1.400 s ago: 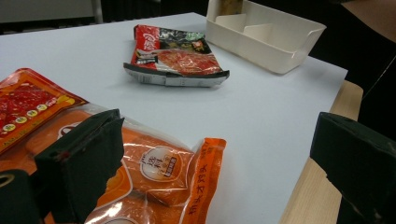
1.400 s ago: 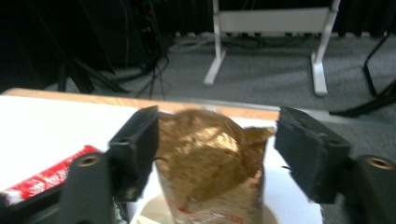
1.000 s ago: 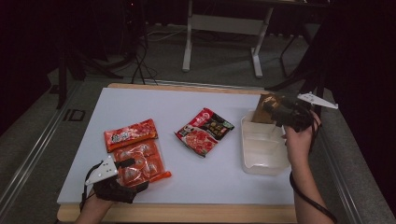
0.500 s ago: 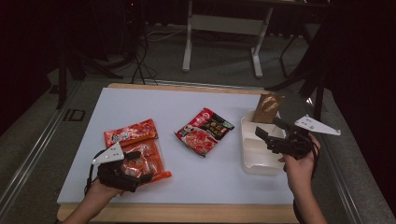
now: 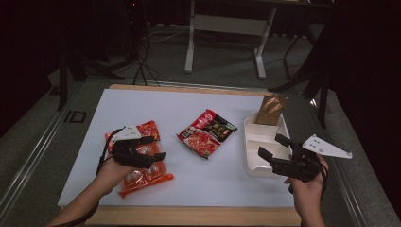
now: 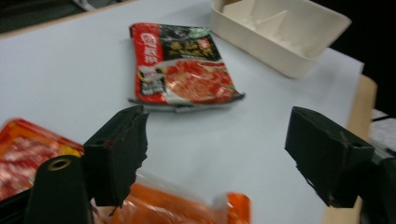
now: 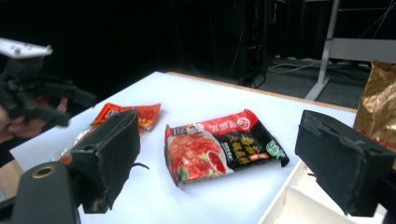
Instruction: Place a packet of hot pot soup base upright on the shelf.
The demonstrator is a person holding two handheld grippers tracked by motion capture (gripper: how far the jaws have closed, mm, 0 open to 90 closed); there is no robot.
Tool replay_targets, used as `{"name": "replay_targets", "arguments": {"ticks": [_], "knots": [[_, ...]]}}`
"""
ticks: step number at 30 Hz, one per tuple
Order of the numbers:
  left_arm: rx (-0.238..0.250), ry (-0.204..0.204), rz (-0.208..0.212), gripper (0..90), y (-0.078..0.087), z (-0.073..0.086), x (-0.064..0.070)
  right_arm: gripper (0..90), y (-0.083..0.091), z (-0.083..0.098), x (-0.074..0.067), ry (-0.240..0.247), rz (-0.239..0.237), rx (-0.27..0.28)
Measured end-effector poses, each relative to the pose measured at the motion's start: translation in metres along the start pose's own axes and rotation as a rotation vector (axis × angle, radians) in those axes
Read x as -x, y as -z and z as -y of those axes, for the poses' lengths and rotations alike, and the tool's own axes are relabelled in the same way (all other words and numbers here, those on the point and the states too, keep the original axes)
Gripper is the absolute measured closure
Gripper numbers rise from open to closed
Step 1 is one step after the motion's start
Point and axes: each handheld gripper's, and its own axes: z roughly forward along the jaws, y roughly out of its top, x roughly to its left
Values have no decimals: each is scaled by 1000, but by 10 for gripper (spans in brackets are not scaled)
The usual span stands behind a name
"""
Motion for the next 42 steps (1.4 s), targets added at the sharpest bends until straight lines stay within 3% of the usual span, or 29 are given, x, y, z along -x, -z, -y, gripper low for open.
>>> {"name": "replay_targets", "arguments": {"ticks": [1, 2, 6, 9, 15, 17, 25, 30, 33, 38, 40, 42], "knots": [[-10, -1, -8, 251, -4, -4, -2, 139, 0, 0, 0, 0, 0, 0], [-13, 0, -17, 350, -7, -7, -3, 141, 1, 3, -1, -12, -9, -2], [-77, -22, -51, 418, -26, -17, -10, 141, 1, 5, -3, -15, -17, -7], [-104, 6, -58, 506, -40, -21, -19, 142, -1, 10, -5, -17, -29, -15], [-166, 13, -109, 627, -67, -26, -39, 143, -3, 16, -8, -10, -48, -35], [-184, 18, -132, 716, -76, -28, -46, 143, -4, 18, -9, -11, -59, -41], [-245, 76, -166, 887, -111, -31, -67, 146, -4, 23, -9, -15, -68, -47], [-300, 72, -180, 896, -137, -30, -75, 148, -7, 27, -8, -8, -76, -60], [-319, 54, -194, 896, -144, -29, -76, 148, -9, 28, -7, -12, -89, -69], [-355, 71, -129, 896, -156, -27, -78, 148, -10, 29, -7, -15, -91, -72], [-367, 60, -134, 896, -159, -26, -77, 148, -10, 29, -7, -11, -92, -76], [-359, 94, -121, 897, -158, -25, -78, 148, -10, 30, -7, -13, -89, -75]]}}
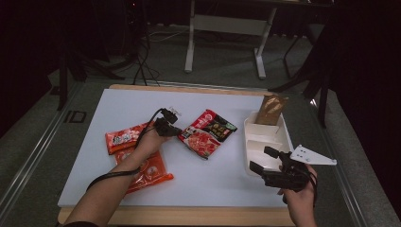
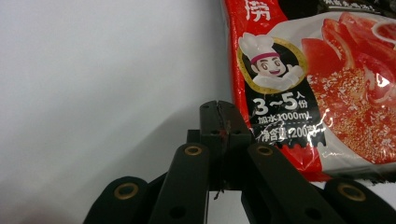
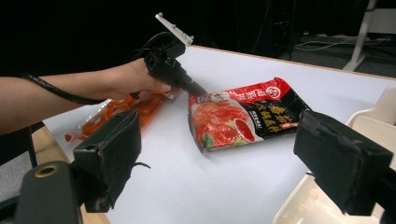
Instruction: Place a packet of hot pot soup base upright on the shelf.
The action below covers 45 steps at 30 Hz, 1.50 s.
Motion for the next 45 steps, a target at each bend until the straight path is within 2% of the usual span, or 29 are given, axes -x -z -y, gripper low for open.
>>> {"name": "replay_targets", "arguments": {"ticks": [4, 10, 15, 19, 21, 23, 25, 27, 29, 31, 35, 38, 42, 45], "knots": [[-21, -6, 14, 897, 1, 3, 5, 148, 0, 0, 1, -5, 0, -2], [-14, 6, 46, 897, 6, 15, 19, 148, -1, 2, -1, -5, -4, -3], [-23, 12, 64, 897, 7, 21, 23, 148, -2, 2, -2, -10, -7, -4], [-45, 0, 91, 897, 5, 25, 32, 148, -3, 2, -4, 6, -7, -13], [-51, -16, 89, 897, 4, 25, 37, 148, -3, 2, -4, 3, -9, -12], [-59, -20, 106, 897, 2, 24, 42, 148, -3, 2, -4, 2, -9, -9], [-68, -42, 108, 897, 0, 23, 46, 148, -3, 1, -4, -1, -10, -7], [-69, -38, 118, 897, -3, 23, 49, 148, -3, 1, -4, -1, -9, -8], [-72, -37, 118, 897, -4, 23, 49, 148, -3, 2, -4, -5, -11, -8], [-72, -26, 136, 896, -4, 23, 48, 148, -3, 2, -3, -2, -11, -11], [-72, -30, 136, 896, -4, 22, 49, 148, -4, 2, -3, -3, -14, -12], [-70, -35, 171, 895, -4, 23, 49, 148, -5, 2, -4, 5, -12, -16], [-61, -26, 158, 895, -2, 23, 46, 148, -5, 2, -3, 11, -4, -14], [-39, -11, 137, 894, 8, 20, 41, 188, -4, 2, -4, 32, 1, -7]]}}
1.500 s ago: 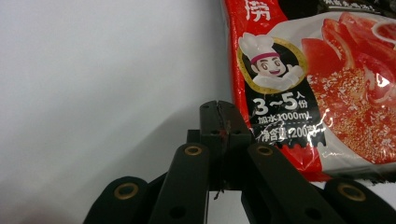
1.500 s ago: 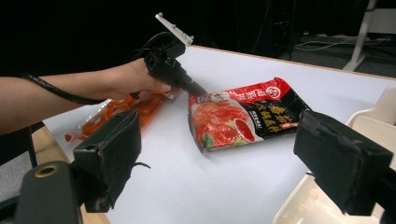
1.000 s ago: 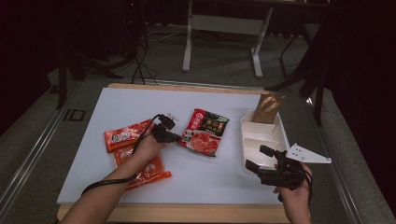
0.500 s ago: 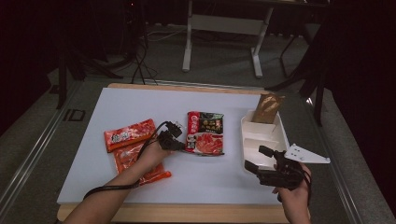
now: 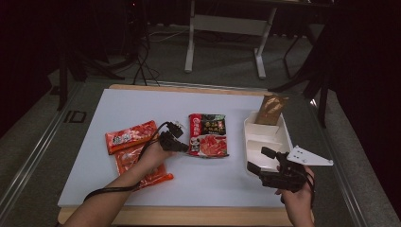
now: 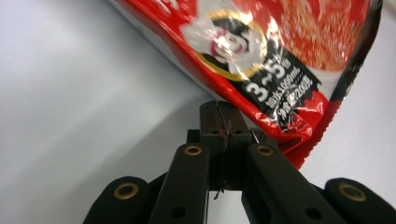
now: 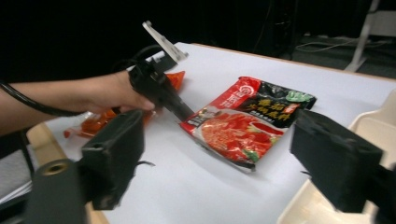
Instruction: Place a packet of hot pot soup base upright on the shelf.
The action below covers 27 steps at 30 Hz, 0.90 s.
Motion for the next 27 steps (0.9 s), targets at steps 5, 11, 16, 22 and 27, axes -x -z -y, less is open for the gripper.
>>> {"name": "replay_targets", "arguments": {"ticks": [5, 11, 16, 22, 27], "knots": [[69, 40, -4, 849, 20, -9, -8, 189, -2, 0, -2, 32, -9, 0], [110, 56, -25, 710, 26, -23, -12, 163, -4, 2, -4, 68, -6, -6], [135, 59, -42, 583, 25, -35, -16, 135, -4, 4, -4, 60, 14, -9], [149, 56, -60, 554, 17, -46, -26, 127, -4, 5, -5, 74, 7, -28], [179, 84, -62, 538, 11, -55, -38, 123, -6, 6, -9, 84, 2, -35]]}}
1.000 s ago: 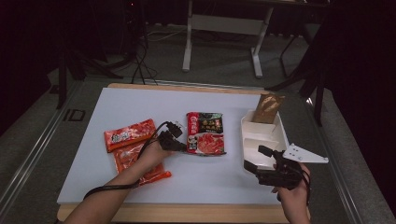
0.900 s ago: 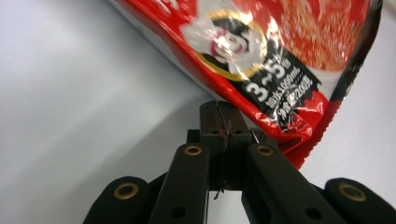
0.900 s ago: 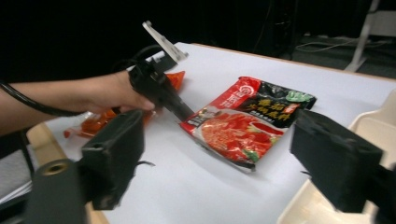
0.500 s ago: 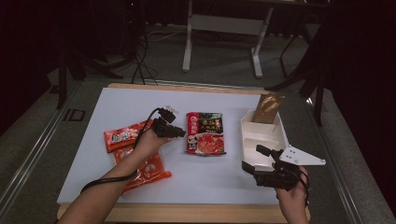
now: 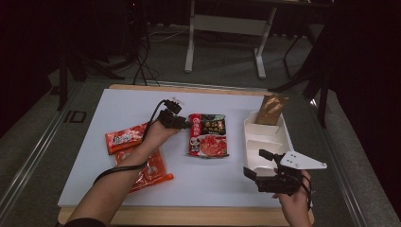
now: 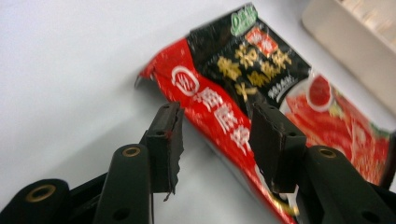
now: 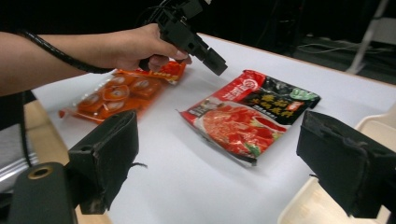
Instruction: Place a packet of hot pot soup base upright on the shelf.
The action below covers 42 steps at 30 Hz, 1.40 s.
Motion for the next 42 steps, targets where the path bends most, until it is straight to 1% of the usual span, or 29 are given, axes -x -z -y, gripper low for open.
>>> {"name": "replay_targets", "arguments": {"ticks": [1, 2, 3, 4, 5, 7, 8, 10, 11, 12, 15, 18, 19, 22, 23, 24, 25, 26, 28, 31, 33, 34, 36, 38, 40, 42], "knots": [[4, 5, -3, 529, -1, -1, -1, 106, -1, -1, -1, 5, -5, -11], [7, 10, 0, 522, -4, -4, -3, 105, -2, -1, -2, 8, 0, -15], [8, 10, -7, 521, -7, -6, -4, 105, -2, -1, -3, 14, 8, -5], [9, 12, -5, 504, -9, -7, -5, 105, -2, -1, -4, 16, 3, 0], [4, 9, -4, 484, -11, -10, -6, 105, -2, -1, -5, 16, 4, 0], [0, 11, -8, 480, -18, -13, -8, 105, -3, -1, -5, 21, 3, -1], [1, 15, -15, 458, -21, -14, -9, 105, -3, -1, -6, 20, 0, -2], [-8, 4, -32, 453, -28, -17, -9, 106, -3, -1, -6, 19, -1, -5], [-8, -2, -49, 452, -32, -18, -9, 107, -3, -1, -6, 19, -6, -6], [-9, -6, -76, 437, -35, -19, -10, 113, -3, 0, -6, 19, -8, -6], [-13, -18, -119, 429, -43, -21, -14, 126, -4, 0, -7, 17, -17, -10], [-17, -18, -114, 429, -51, -21, -18, 126, -4, 1, -7, 15, -21, -17], [-11, -15, -104, 429, -53, -21, -20, 127, -5, 2, -7, 18, -21, -19], [-21, 7, -78, 431, -60, -19, -23, 129, -5, 2, -6, 20, -22, -22], [-25, 12, -81, 435, -62, -19, -23, 129, -5, 2, -6, 19, -25, -26], [-37, 23, -82, 449, -65, -18, -24, 129, -6, 3, -5, 20, -24, -25], [-42, 36, -64, 455, -68, -17, -25, 130, -6, 3, -5, 19, -25, -26], [-47, 41, -64, 468, -70, -17, -24, 130, -6, 3, -5, 18, -26, -29], [-48, 41, -61, 515, -72, -17, -22, 130, -6, 3, -6, 21, -27, -30], [-64, 51, -44, 589, -73, -18, -22, 131, -7, 3, -6, 24, -25, -32], [-69, 52, -47, 632, -73, -18, -21, 131, -7, 3, -6, 23, -25, -33], [-79, 69, -39, 632, -74, -19, -20, 131, -7, 3, -6, 23, -22, -36], [-96, 51, -54, 728, -74, -21, -18, 132, -9, 4, -5, 19, -23, -46], [-101, 46, -56, 789, -73, -23, -16, 134, -9, 4, -5, 16, -22, -46], [-107, 40, -61, 817, -71, -25, -15, 134, -9, 4, -4, 14, -20, -47], [-94, 43, -65, 835, -69, -25, -12, 134, -9, 4, -3, 10, -20, -46]]}}
